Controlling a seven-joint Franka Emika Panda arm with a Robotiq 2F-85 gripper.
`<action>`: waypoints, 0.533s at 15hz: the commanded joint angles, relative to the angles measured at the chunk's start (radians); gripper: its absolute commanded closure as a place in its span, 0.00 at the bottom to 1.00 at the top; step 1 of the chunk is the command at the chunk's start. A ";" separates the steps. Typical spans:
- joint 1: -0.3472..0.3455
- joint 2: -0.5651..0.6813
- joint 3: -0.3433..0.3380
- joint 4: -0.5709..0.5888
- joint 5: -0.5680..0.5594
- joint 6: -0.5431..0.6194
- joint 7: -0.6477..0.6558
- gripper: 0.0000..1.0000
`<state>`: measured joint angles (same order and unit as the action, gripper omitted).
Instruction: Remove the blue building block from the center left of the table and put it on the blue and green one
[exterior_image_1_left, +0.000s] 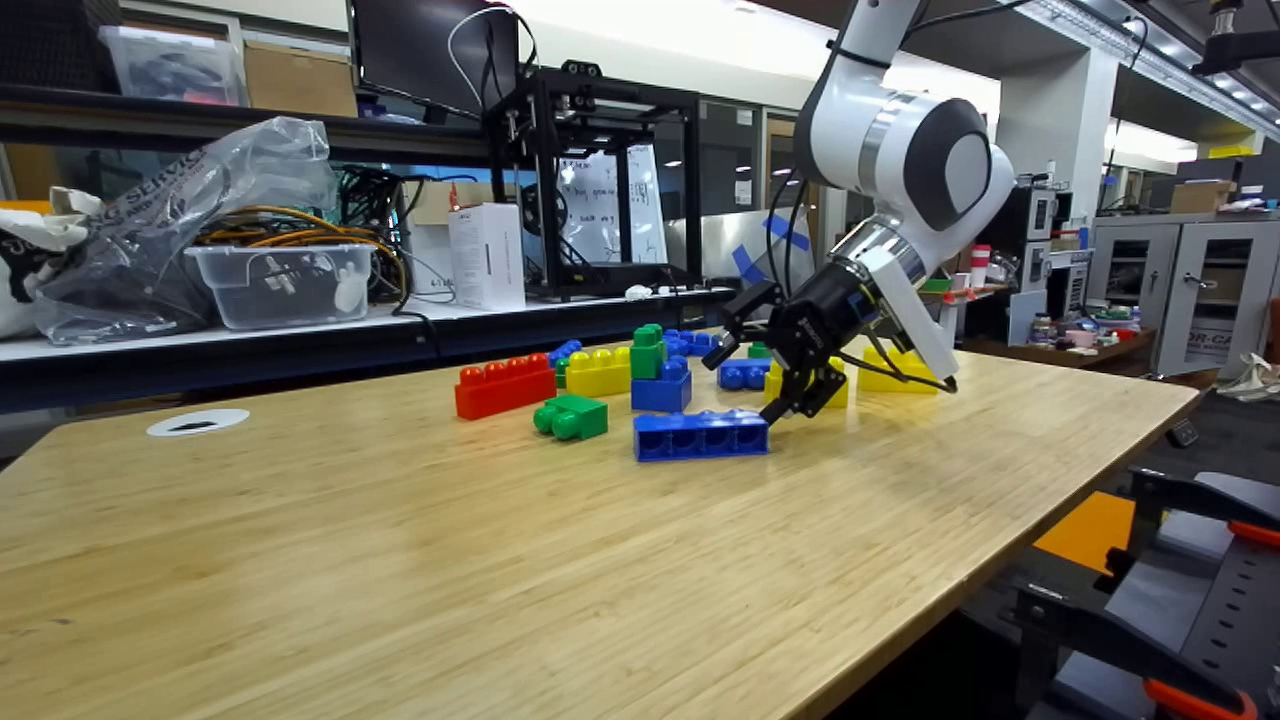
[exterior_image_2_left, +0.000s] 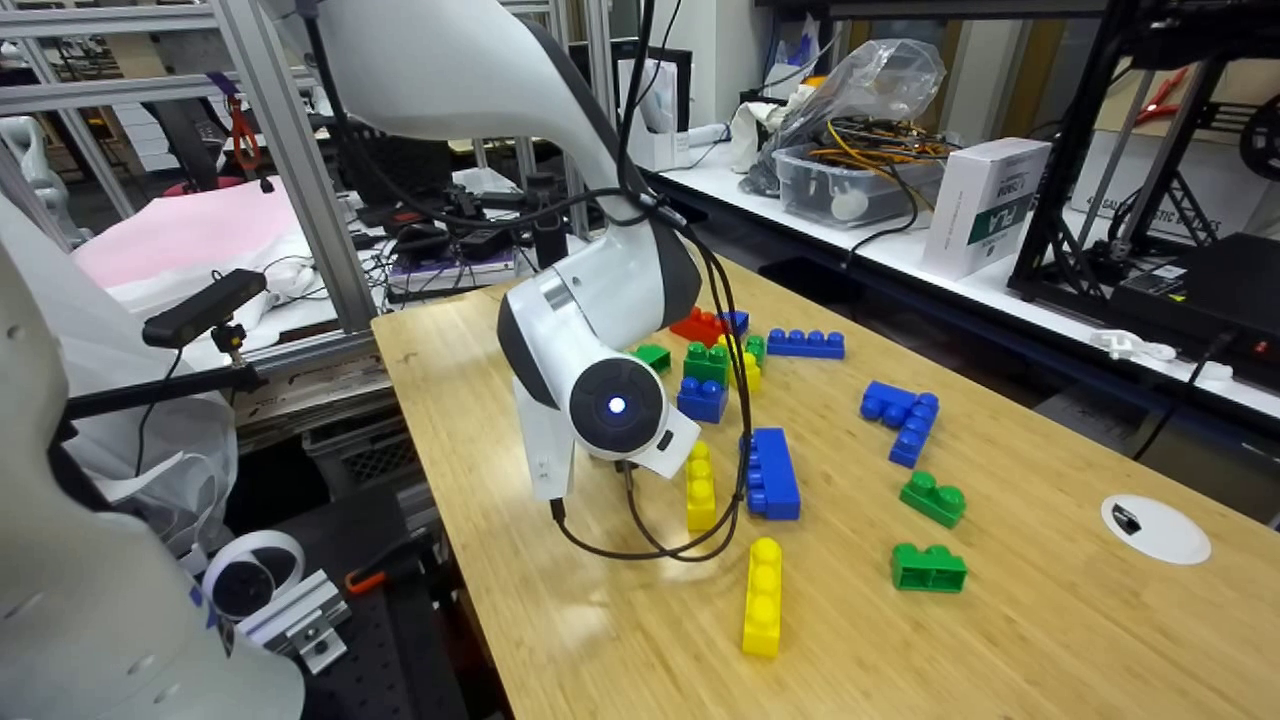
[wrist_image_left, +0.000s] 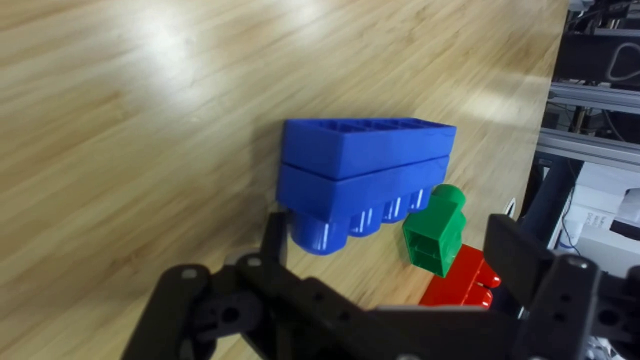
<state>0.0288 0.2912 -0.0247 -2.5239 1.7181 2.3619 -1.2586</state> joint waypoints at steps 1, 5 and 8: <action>0.017 0.001 -0.005 0.007 0.024 0.033 -0.015 0.00; 0.020 0.006 -0.005 0.017 0.018 0.037 -0.009 0.00; 0.024 0.015 -0.003 0.030 0.013 0.043 -0.004 0.00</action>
<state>0.0372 0.2940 -0.0247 -2.5104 1.7181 2.3741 -1.2586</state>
